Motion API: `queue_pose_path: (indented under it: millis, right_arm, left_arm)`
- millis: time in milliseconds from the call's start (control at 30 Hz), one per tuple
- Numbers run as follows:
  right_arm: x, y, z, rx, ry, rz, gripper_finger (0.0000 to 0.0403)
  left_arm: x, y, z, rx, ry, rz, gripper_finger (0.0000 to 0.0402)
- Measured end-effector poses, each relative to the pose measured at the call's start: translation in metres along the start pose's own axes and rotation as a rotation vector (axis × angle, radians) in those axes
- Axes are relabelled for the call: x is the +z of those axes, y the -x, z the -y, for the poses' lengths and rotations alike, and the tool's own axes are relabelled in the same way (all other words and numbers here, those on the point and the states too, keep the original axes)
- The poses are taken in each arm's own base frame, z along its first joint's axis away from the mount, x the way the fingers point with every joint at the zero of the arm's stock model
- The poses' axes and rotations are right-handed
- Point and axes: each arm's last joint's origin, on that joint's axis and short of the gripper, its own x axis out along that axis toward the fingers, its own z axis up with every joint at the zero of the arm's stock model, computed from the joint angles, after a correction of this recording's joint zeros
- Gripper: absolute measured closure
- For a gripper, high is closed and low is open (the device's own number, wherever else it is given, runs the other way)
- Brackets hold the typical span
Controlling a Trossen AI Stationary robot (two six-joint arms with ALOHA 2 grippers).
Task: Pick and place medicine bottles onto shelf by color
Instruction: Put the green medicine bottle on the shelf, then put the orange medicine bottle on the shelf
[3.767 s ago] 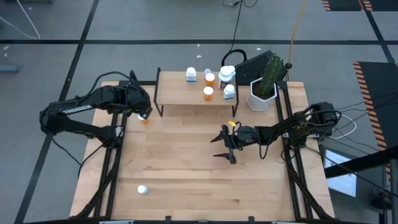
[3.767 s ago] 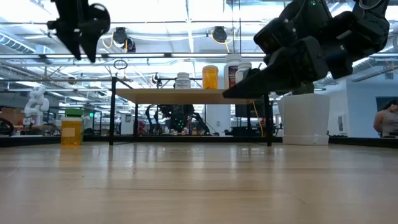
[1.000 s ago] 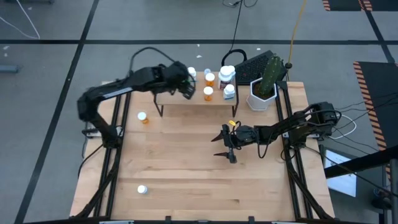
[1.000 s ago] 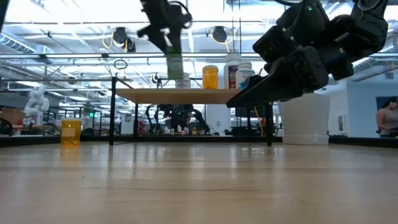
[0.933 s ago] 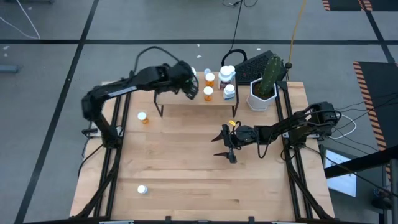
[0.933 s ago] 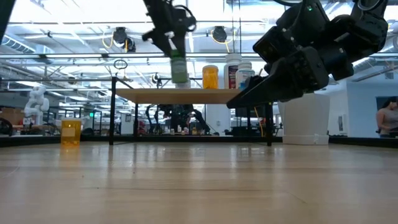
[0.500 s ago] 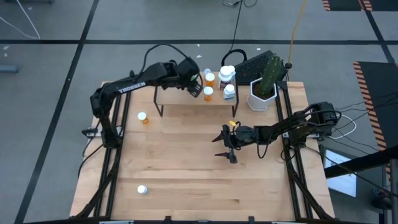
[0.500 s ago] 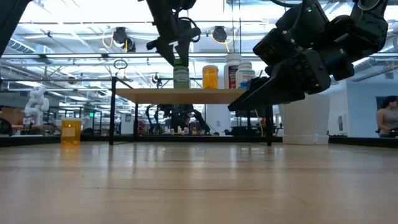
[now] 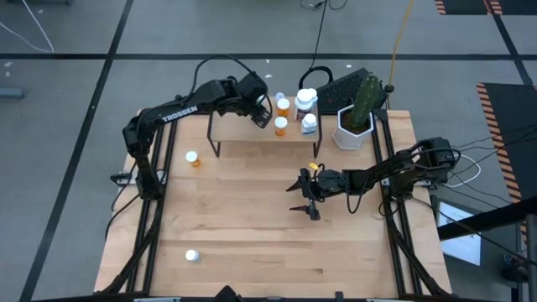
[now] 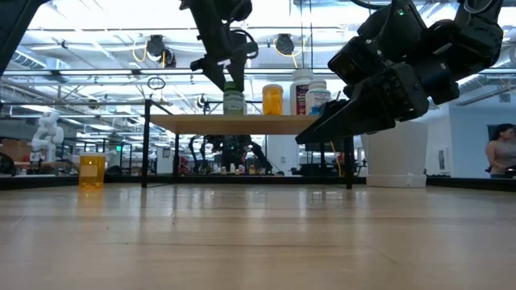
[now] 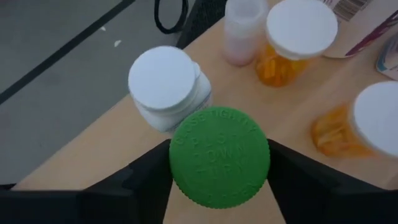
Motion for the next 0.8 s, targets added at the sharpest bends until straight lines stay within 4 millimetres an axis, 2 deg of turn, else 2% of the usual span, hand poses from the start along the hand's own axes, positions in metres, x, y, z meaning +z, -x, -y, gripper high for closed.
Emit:
queue_pose_path:
  millis: [233, 400, 567, 700, 800]
  right_arm:
    - [0.000, 0.000, 0.000, 0.000, 0.003, 0.000, 0.0089]
    - [0.000, 0.000, 0.000, 0.000, 0.011, 0.000, 0.0089]
    - [0.001, 0.000, 0.001, -0.002, 0.045, 0.015, 0.0089]
    - [0.002, 0.000, 0.003, -0.011, 0.056, 0.024, 0.0089]
    - [0.002, 0.000, 0.005, -0.019, 0.069, 0.023, 0.0089]
  left_arm:
    - [0.002, 0.000, 0.000, -0.004, -0.002, 0.017, 0.0106]
    - [0.002, 0.007, 0.005, -0.019, -0.043, 0.042, 0.0086]
    - [0.001, 0.033, 0.008, -0.031, -0.075, 0.107, 0.0085]
    - [-0.005, 0.067, 0.008, -0.005, -0.102, 0.163, 0.0084]
    - [-0.017, 0.093, 0.011, 0.047, -0.139, 0.173, 0.0085]
